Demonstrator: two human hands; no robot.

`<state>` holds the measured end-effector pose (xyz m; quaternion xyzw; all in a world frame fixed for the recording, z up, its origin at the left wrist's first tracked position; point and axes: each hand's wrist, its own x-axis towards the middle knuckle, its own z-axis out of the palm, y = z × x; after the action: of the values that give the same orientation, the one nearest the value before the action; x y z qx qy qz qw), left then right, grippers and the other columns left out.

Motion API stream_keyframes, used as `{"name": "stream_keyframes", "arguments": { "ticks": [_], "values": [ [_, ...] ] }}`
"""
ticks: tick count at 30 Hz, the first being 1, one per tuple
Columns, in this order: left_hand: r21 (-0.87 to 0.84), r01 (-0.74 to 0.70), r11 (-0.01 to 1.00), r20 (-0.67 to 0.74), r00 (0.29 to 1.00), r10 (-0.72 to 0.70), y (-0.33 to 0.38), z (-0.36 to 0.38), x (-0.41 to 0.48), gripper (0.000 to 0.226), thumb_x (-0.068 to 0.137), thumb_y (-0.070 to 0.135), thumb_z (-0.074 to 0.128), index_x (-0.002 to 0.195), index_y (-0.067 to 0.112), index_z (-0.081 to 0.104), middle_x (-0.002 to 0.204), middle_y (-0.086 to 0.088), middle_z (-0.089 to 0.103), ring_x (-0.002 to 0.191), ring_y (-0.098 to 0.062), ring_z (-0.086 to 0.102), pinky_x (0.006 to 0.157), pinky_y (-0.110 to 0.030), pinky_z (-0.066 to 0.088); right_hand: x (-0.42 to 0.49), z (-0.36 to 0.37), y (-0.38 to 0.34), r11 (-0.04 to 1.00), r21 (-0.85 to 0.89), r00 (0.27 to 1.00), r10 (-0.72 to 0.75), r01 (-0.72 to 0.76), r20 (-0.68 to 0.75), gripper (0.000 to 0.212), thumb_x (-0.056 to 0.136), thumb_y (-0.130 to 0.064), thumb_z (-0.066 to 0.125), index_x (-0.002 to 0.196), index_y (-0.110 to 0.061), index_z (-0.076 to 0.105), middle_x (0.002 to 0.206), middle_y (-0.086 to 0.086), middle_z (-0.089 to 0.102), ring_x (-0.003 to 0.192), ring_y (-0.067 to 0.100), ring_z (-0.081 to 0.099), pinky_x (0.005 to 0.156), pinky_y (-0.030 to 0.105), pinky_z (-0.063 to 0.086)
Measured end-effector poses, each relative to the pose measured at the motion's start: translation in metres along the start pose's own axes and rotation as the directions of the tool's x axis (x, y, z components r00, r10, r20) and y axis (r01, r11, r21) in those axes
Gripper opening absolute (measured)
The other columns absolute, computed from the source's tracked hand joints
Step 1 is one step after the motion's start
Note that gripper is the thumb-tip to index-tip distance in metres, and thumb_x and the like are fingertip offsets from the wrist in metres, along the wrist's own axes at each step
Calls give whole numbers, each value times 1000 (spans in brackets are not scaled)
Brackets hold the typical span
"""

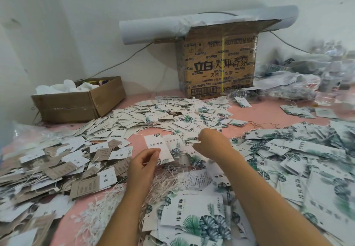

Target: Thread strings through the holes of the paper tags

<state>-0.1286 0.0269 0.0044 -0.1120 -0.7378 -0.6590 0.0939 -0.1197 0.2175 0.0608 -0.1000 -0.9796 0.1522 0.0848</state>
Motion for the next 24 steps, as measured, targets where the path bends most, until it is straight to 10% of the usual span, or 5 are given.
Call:
{"name": "stream_keyframes", "arguments": {
  "ticks": [9,24],
  "values": [
    [29,-36,999,15,999,35,0,1,1,17,89,16,61,87,32,65,91,11,66,89,-2,59,69,-13,43,-10,2,7,987,-142,946,112,-71,304,42,76,-46,71,91,-13,49,77,-2,51,83,20,54,73,32,47],
    [51,-6,999,-5,1000,6,-9,1,5,17,90,23,60,100,36,65,74,11,63,63,-9,48,51,-9,46,-7,-1,7,987,-122,959,131,-103,250,26,81,-26,64,72,-14,42,71,-2,46,73,20,50,67,29,43]
  ]
}}
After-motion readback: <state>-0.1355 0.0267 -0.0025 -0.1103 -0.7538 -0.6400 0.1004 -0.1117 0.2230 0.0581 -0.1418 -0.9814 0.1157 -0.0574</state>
